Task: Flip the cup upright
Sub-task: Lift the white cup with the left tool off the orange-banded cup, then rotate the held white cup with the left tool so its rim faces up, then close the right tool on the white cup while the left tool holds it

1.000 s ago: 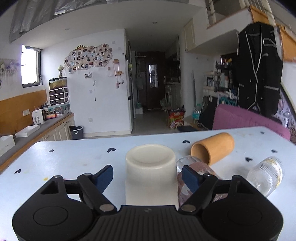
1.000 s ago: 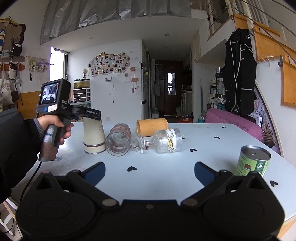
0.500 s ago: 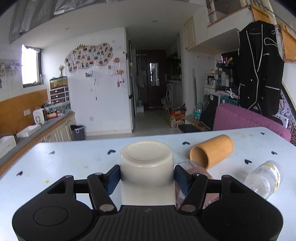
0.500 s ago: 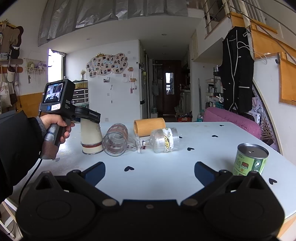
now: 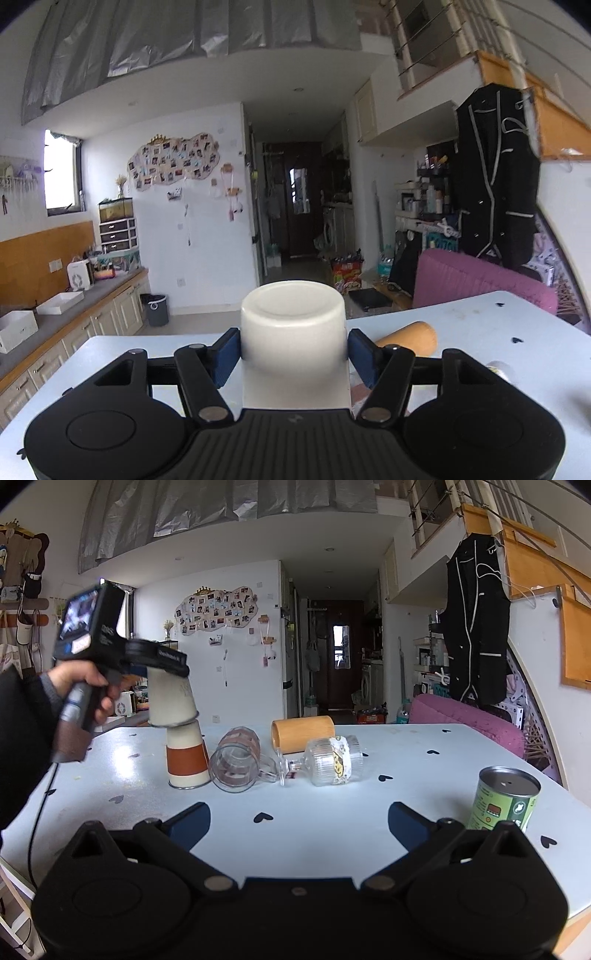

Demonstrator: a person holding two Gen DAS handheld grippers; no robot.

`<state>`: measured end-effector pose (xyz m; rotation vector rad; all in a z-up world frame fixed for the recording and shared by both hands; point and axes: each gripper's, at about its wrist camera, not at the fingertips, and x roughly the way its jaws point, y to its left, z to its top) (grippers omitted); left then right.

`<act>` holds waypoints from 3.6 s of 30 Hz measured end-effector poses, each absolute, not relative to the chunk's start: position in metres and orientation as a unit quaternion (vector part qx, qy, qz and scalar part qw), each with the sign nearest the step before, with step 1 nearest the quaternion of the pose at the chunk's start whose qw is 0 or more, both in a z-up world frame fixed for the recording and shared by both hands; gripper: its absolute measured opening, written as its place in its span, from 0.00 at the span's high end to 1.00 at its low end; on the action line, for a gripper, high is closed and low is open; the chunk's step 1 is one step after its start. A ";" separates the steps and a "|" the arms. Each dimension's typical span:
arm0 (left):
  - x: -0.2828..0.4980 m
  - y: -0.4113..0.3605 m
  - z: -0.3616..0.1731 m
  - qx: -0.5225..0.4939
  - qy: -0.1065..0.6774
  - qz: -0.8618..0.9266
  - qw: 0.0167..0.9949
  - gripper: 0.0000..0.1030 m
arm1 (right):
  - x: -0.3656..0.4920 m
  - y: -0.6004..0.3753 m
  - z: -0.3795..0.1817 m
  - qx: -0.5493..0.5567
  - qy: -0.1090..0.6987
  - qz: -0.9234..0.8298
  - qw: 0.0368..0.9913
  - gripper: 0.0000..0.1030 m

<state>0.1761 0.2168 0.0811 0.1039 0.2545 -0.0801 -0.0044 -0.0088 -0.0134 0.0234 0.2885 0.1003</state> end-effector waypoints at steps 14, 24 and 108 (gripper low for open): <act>0.090 0.216 0.034 0.055 0.206 -0.137 0.968 0.38 | -0.003 -0.004 -0.013 0.024 0.148 0.059 0.987 0.00; 0.063 0.201 -0.024 0.064 0.257 -0.179 0.948 0.38 | 0.002 -0.003 -0.021 0.026 0.166 0.078 0.983 0.00; 0.077 0.243 -0.055 0.008 0.323 -0.210 0.923 0.38 | 0.153 0.045 -0.063 0.331 0.398 0.244 0.820 0.31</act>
